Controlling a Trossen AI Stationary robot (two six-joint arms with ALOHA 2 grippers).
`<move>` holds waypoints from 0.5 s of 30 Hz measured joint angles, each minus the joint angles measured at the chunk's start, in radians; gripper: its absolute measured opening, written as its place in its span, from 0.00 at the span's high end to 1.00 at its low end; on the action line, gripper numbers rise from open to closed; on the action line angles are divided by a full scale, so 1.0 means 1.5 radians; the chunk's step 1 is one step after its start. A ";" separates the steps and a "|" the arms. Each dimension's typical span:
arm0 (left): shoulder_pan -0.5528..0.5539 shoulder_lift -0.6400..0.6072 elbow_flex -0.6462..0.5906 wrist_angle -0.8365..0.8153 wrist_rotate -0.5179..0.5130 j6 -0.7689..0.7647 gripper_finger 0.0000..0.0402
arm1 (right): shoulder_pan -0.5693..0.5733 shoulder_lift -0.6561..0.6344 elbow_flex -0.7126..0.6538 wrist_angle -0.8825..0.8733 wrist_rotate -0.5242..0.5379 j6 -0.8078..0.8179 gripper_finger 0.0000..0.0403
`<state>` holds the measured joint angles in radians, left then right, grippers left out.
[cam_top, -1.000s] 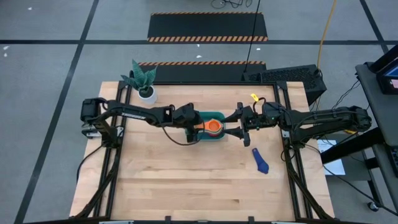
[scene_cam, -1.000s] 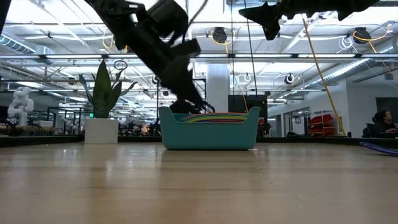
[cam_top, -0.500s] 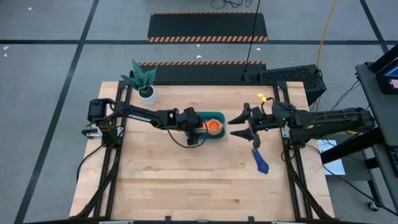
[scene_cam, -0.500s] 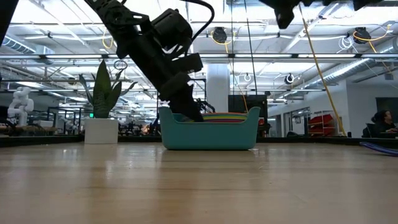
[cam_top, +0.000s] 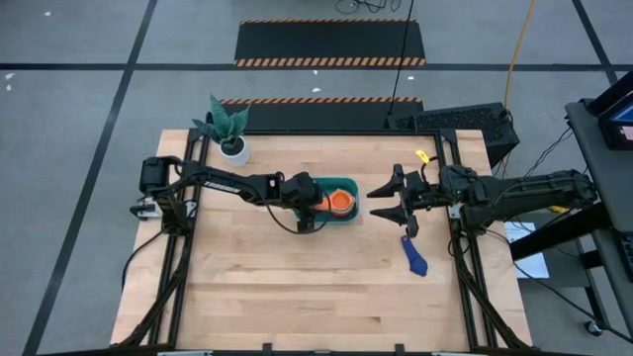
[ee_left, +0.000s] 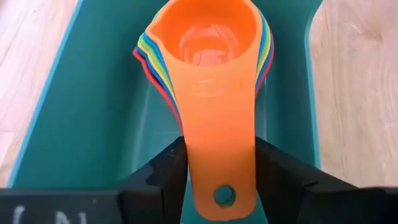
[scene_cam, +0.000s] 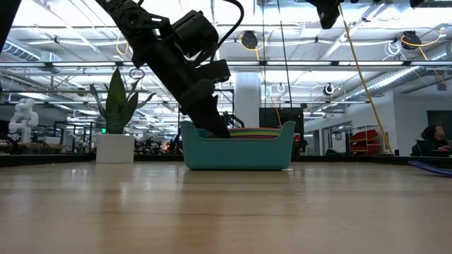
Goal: Nest measuring cups in basket
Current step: Adjust the stack of measuring cups inside the light blue bin, then stack the dark blue measuring cup on top of the orange measuring cup inside the light blue bin
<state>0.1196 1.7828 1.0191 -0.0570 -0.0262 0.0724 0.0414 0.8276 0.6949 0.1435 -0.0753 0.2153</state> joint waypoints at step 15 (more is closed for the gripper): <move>-0.009 -0.014 0.000 -0.007 -0.017 -0.003 0.37 | 0.000 0.000 0.000 0.000 0.000 0.000 0.47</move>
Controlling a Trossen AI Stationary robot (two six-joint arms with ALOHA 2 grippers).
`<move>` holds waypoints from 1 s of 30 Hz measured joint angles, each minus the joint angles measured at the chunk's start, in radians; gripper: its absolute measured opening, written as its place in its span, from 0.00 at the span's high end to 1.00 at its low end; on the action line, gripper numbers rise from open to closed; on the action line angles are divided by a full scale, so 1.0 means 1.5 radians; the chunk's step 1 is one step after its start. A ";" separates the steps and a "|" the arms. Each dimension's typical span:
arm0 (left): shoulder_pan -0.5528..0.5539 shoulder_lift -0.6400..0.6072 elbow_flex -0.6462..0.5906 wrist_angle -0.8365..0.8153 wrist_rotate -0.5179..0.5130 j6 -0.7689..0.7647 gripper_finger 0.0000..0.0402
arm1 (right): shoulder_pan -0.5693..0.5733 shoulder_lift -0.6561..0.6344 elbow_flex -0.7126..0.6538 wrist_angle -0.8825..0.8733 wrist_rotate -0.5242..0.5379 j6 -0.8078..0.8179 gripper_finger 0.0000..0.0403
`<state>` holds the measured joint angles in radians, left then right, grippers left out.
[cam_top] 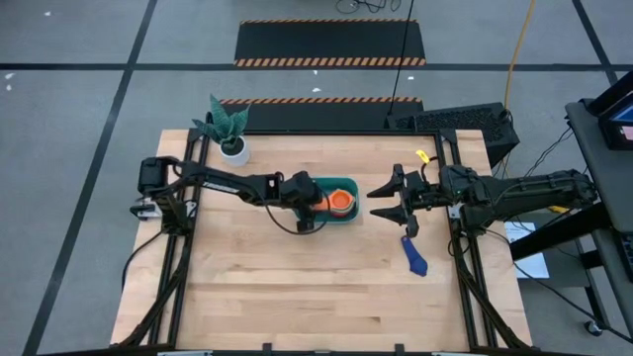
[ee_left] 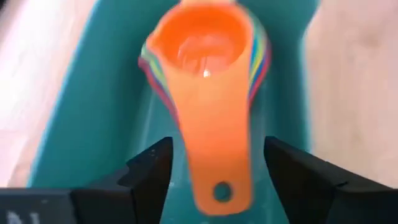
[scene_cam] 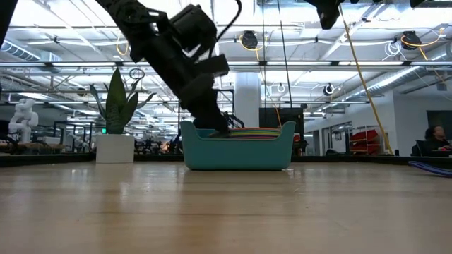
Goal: Nest measuring cups in basket
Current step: Stack the dark blue measuring cup on top of the orange measuring cup inside the light blue bin
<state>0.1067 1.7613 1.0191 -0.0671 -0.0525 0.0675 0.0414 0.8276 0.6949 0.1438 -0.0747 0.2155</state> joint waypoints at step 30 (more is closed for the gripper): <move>-0.163 -0.265 0.001 -0.041 -0.055 -0.021 0.30 | 0.000 0.071 0.001 -0.408 0.083 0.237 0.47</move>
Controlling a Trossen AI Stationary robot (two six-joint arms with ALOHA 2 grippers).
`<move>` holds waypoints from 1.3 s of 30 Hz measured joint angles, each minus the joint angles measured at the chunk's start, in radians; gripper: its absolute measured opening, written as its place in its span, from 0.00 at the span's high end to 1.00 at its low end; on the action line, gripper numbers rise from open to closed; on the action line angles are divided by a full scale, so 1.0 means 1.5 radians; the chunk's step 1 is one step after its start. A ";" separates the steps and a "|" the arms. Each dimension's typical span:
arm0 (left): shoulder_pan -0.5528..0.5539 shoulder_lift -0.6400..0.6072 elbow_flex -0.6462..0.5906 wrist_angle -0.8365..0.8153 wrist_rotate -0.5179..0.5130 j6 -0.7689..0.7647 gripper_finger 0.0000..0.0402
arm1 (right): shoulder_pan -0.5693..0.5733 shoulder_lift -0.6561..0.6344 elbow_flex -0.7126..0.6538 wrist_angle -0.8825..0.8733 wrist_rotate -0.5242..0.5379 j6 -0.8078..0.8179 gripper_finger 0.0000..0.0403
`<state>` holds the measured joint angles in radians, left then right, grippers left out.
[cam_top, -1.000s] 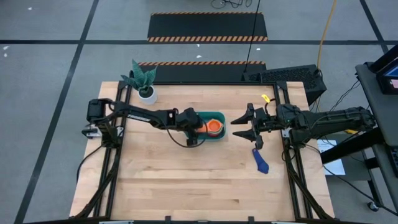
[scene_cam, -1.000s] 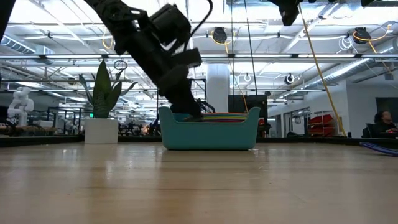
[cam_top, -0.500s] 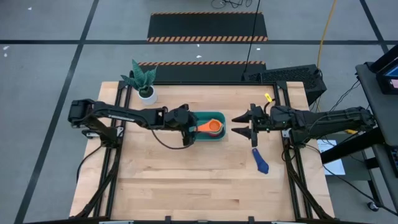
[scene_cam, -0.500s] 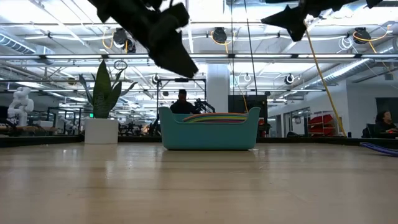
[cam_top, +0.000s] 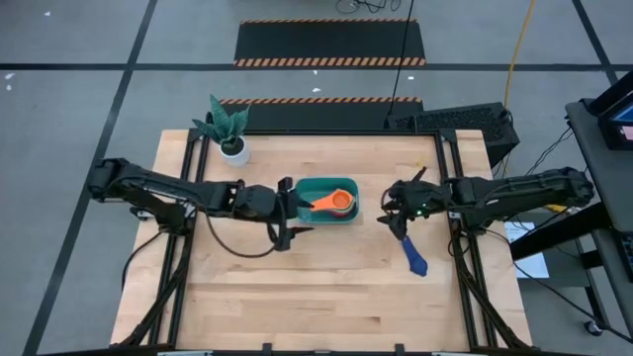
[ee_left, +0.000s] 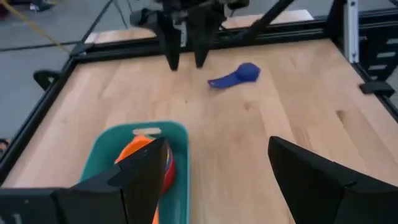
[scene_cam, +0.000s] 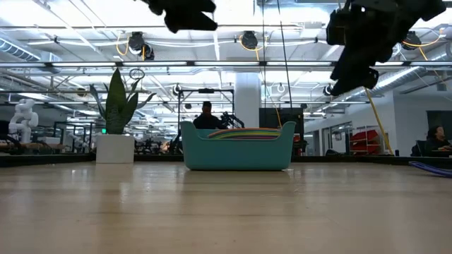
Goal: Nest measuring cups in basket
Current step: Stack the dark blue measuring cup on top of the orange measuring cup inside the light blue bin
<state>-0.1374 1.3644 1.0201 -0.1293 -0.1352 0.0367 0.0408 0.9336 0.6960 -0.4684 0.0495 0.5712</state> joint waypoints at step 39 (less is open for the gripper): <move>-0.140 -0.027 0.000 -0.022 -0.068 -0.152 0.30 | -0.061 0.300 0.000 -0.194 -0.215 -0.342 0.57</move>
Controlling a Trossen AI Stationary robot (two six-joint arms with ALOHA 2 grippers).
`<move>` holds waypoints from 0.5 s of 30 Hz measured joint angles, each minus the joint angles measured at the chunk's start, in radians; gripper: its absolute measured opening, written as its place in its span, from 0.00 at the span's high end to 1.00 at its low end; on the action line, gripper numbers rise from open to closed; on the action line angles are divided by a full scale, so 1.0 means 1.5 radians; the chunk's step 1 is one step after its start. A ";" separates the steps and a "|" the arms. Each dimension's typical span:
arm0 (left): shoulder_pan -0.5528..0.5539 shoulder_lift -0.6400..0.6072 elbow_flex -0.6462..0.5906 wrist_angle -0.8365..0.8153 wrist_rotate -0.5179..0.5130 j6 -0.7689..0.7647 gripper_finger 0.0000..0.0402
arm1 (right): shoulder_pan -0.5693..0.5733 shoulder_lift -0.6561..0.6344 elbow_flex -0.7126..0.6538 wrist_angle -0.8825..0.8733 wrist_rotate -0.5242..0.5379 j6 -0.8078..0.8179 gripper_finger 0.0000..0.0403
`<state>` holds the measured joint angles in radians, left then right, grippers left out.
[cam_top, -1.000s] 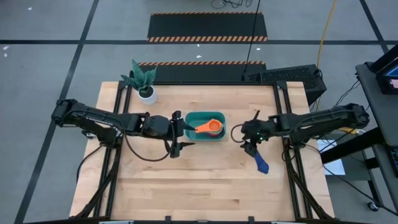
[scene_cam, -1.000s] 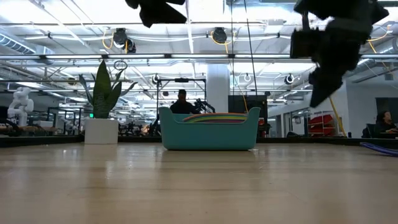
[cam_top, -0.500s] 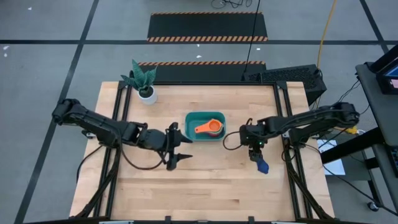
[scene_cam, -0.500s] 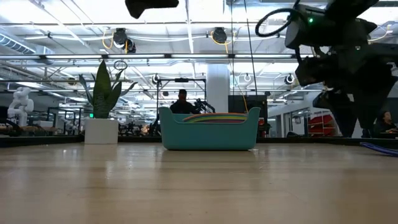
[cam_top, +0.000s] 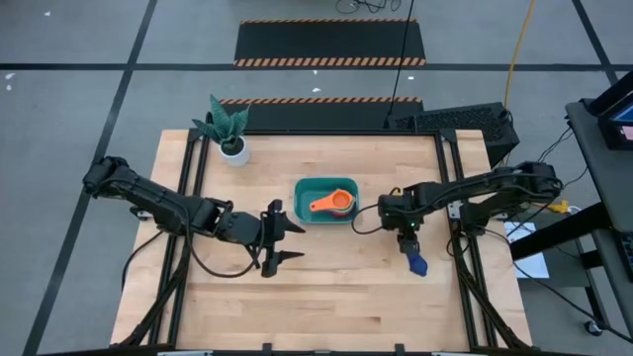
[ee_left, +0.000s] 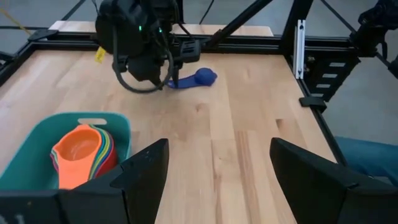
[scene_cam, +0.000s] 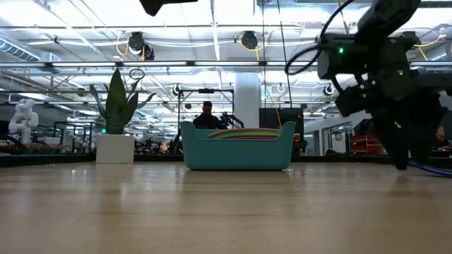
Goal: Nest measuring cups in basket
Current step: Stack the dark blue measuring cup on top of the orange measuring cup inside the light blue bin
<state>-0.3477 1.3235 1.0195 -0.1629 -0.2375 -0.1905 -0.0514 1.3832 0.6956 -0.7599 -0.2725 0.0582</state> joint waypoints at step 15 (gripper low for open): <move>-0.001 0.000 0.000 0.000 -0.001 -0.004 0.30 | -0.011 0.060 0.007 0.005 -0.029 0.017 0.66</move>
<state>-0.3489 1.3235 1.0195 -0.1635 -0.2382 -0.1970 -0.0682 1.4739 0.7055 -0.7526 -0.3157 0.0839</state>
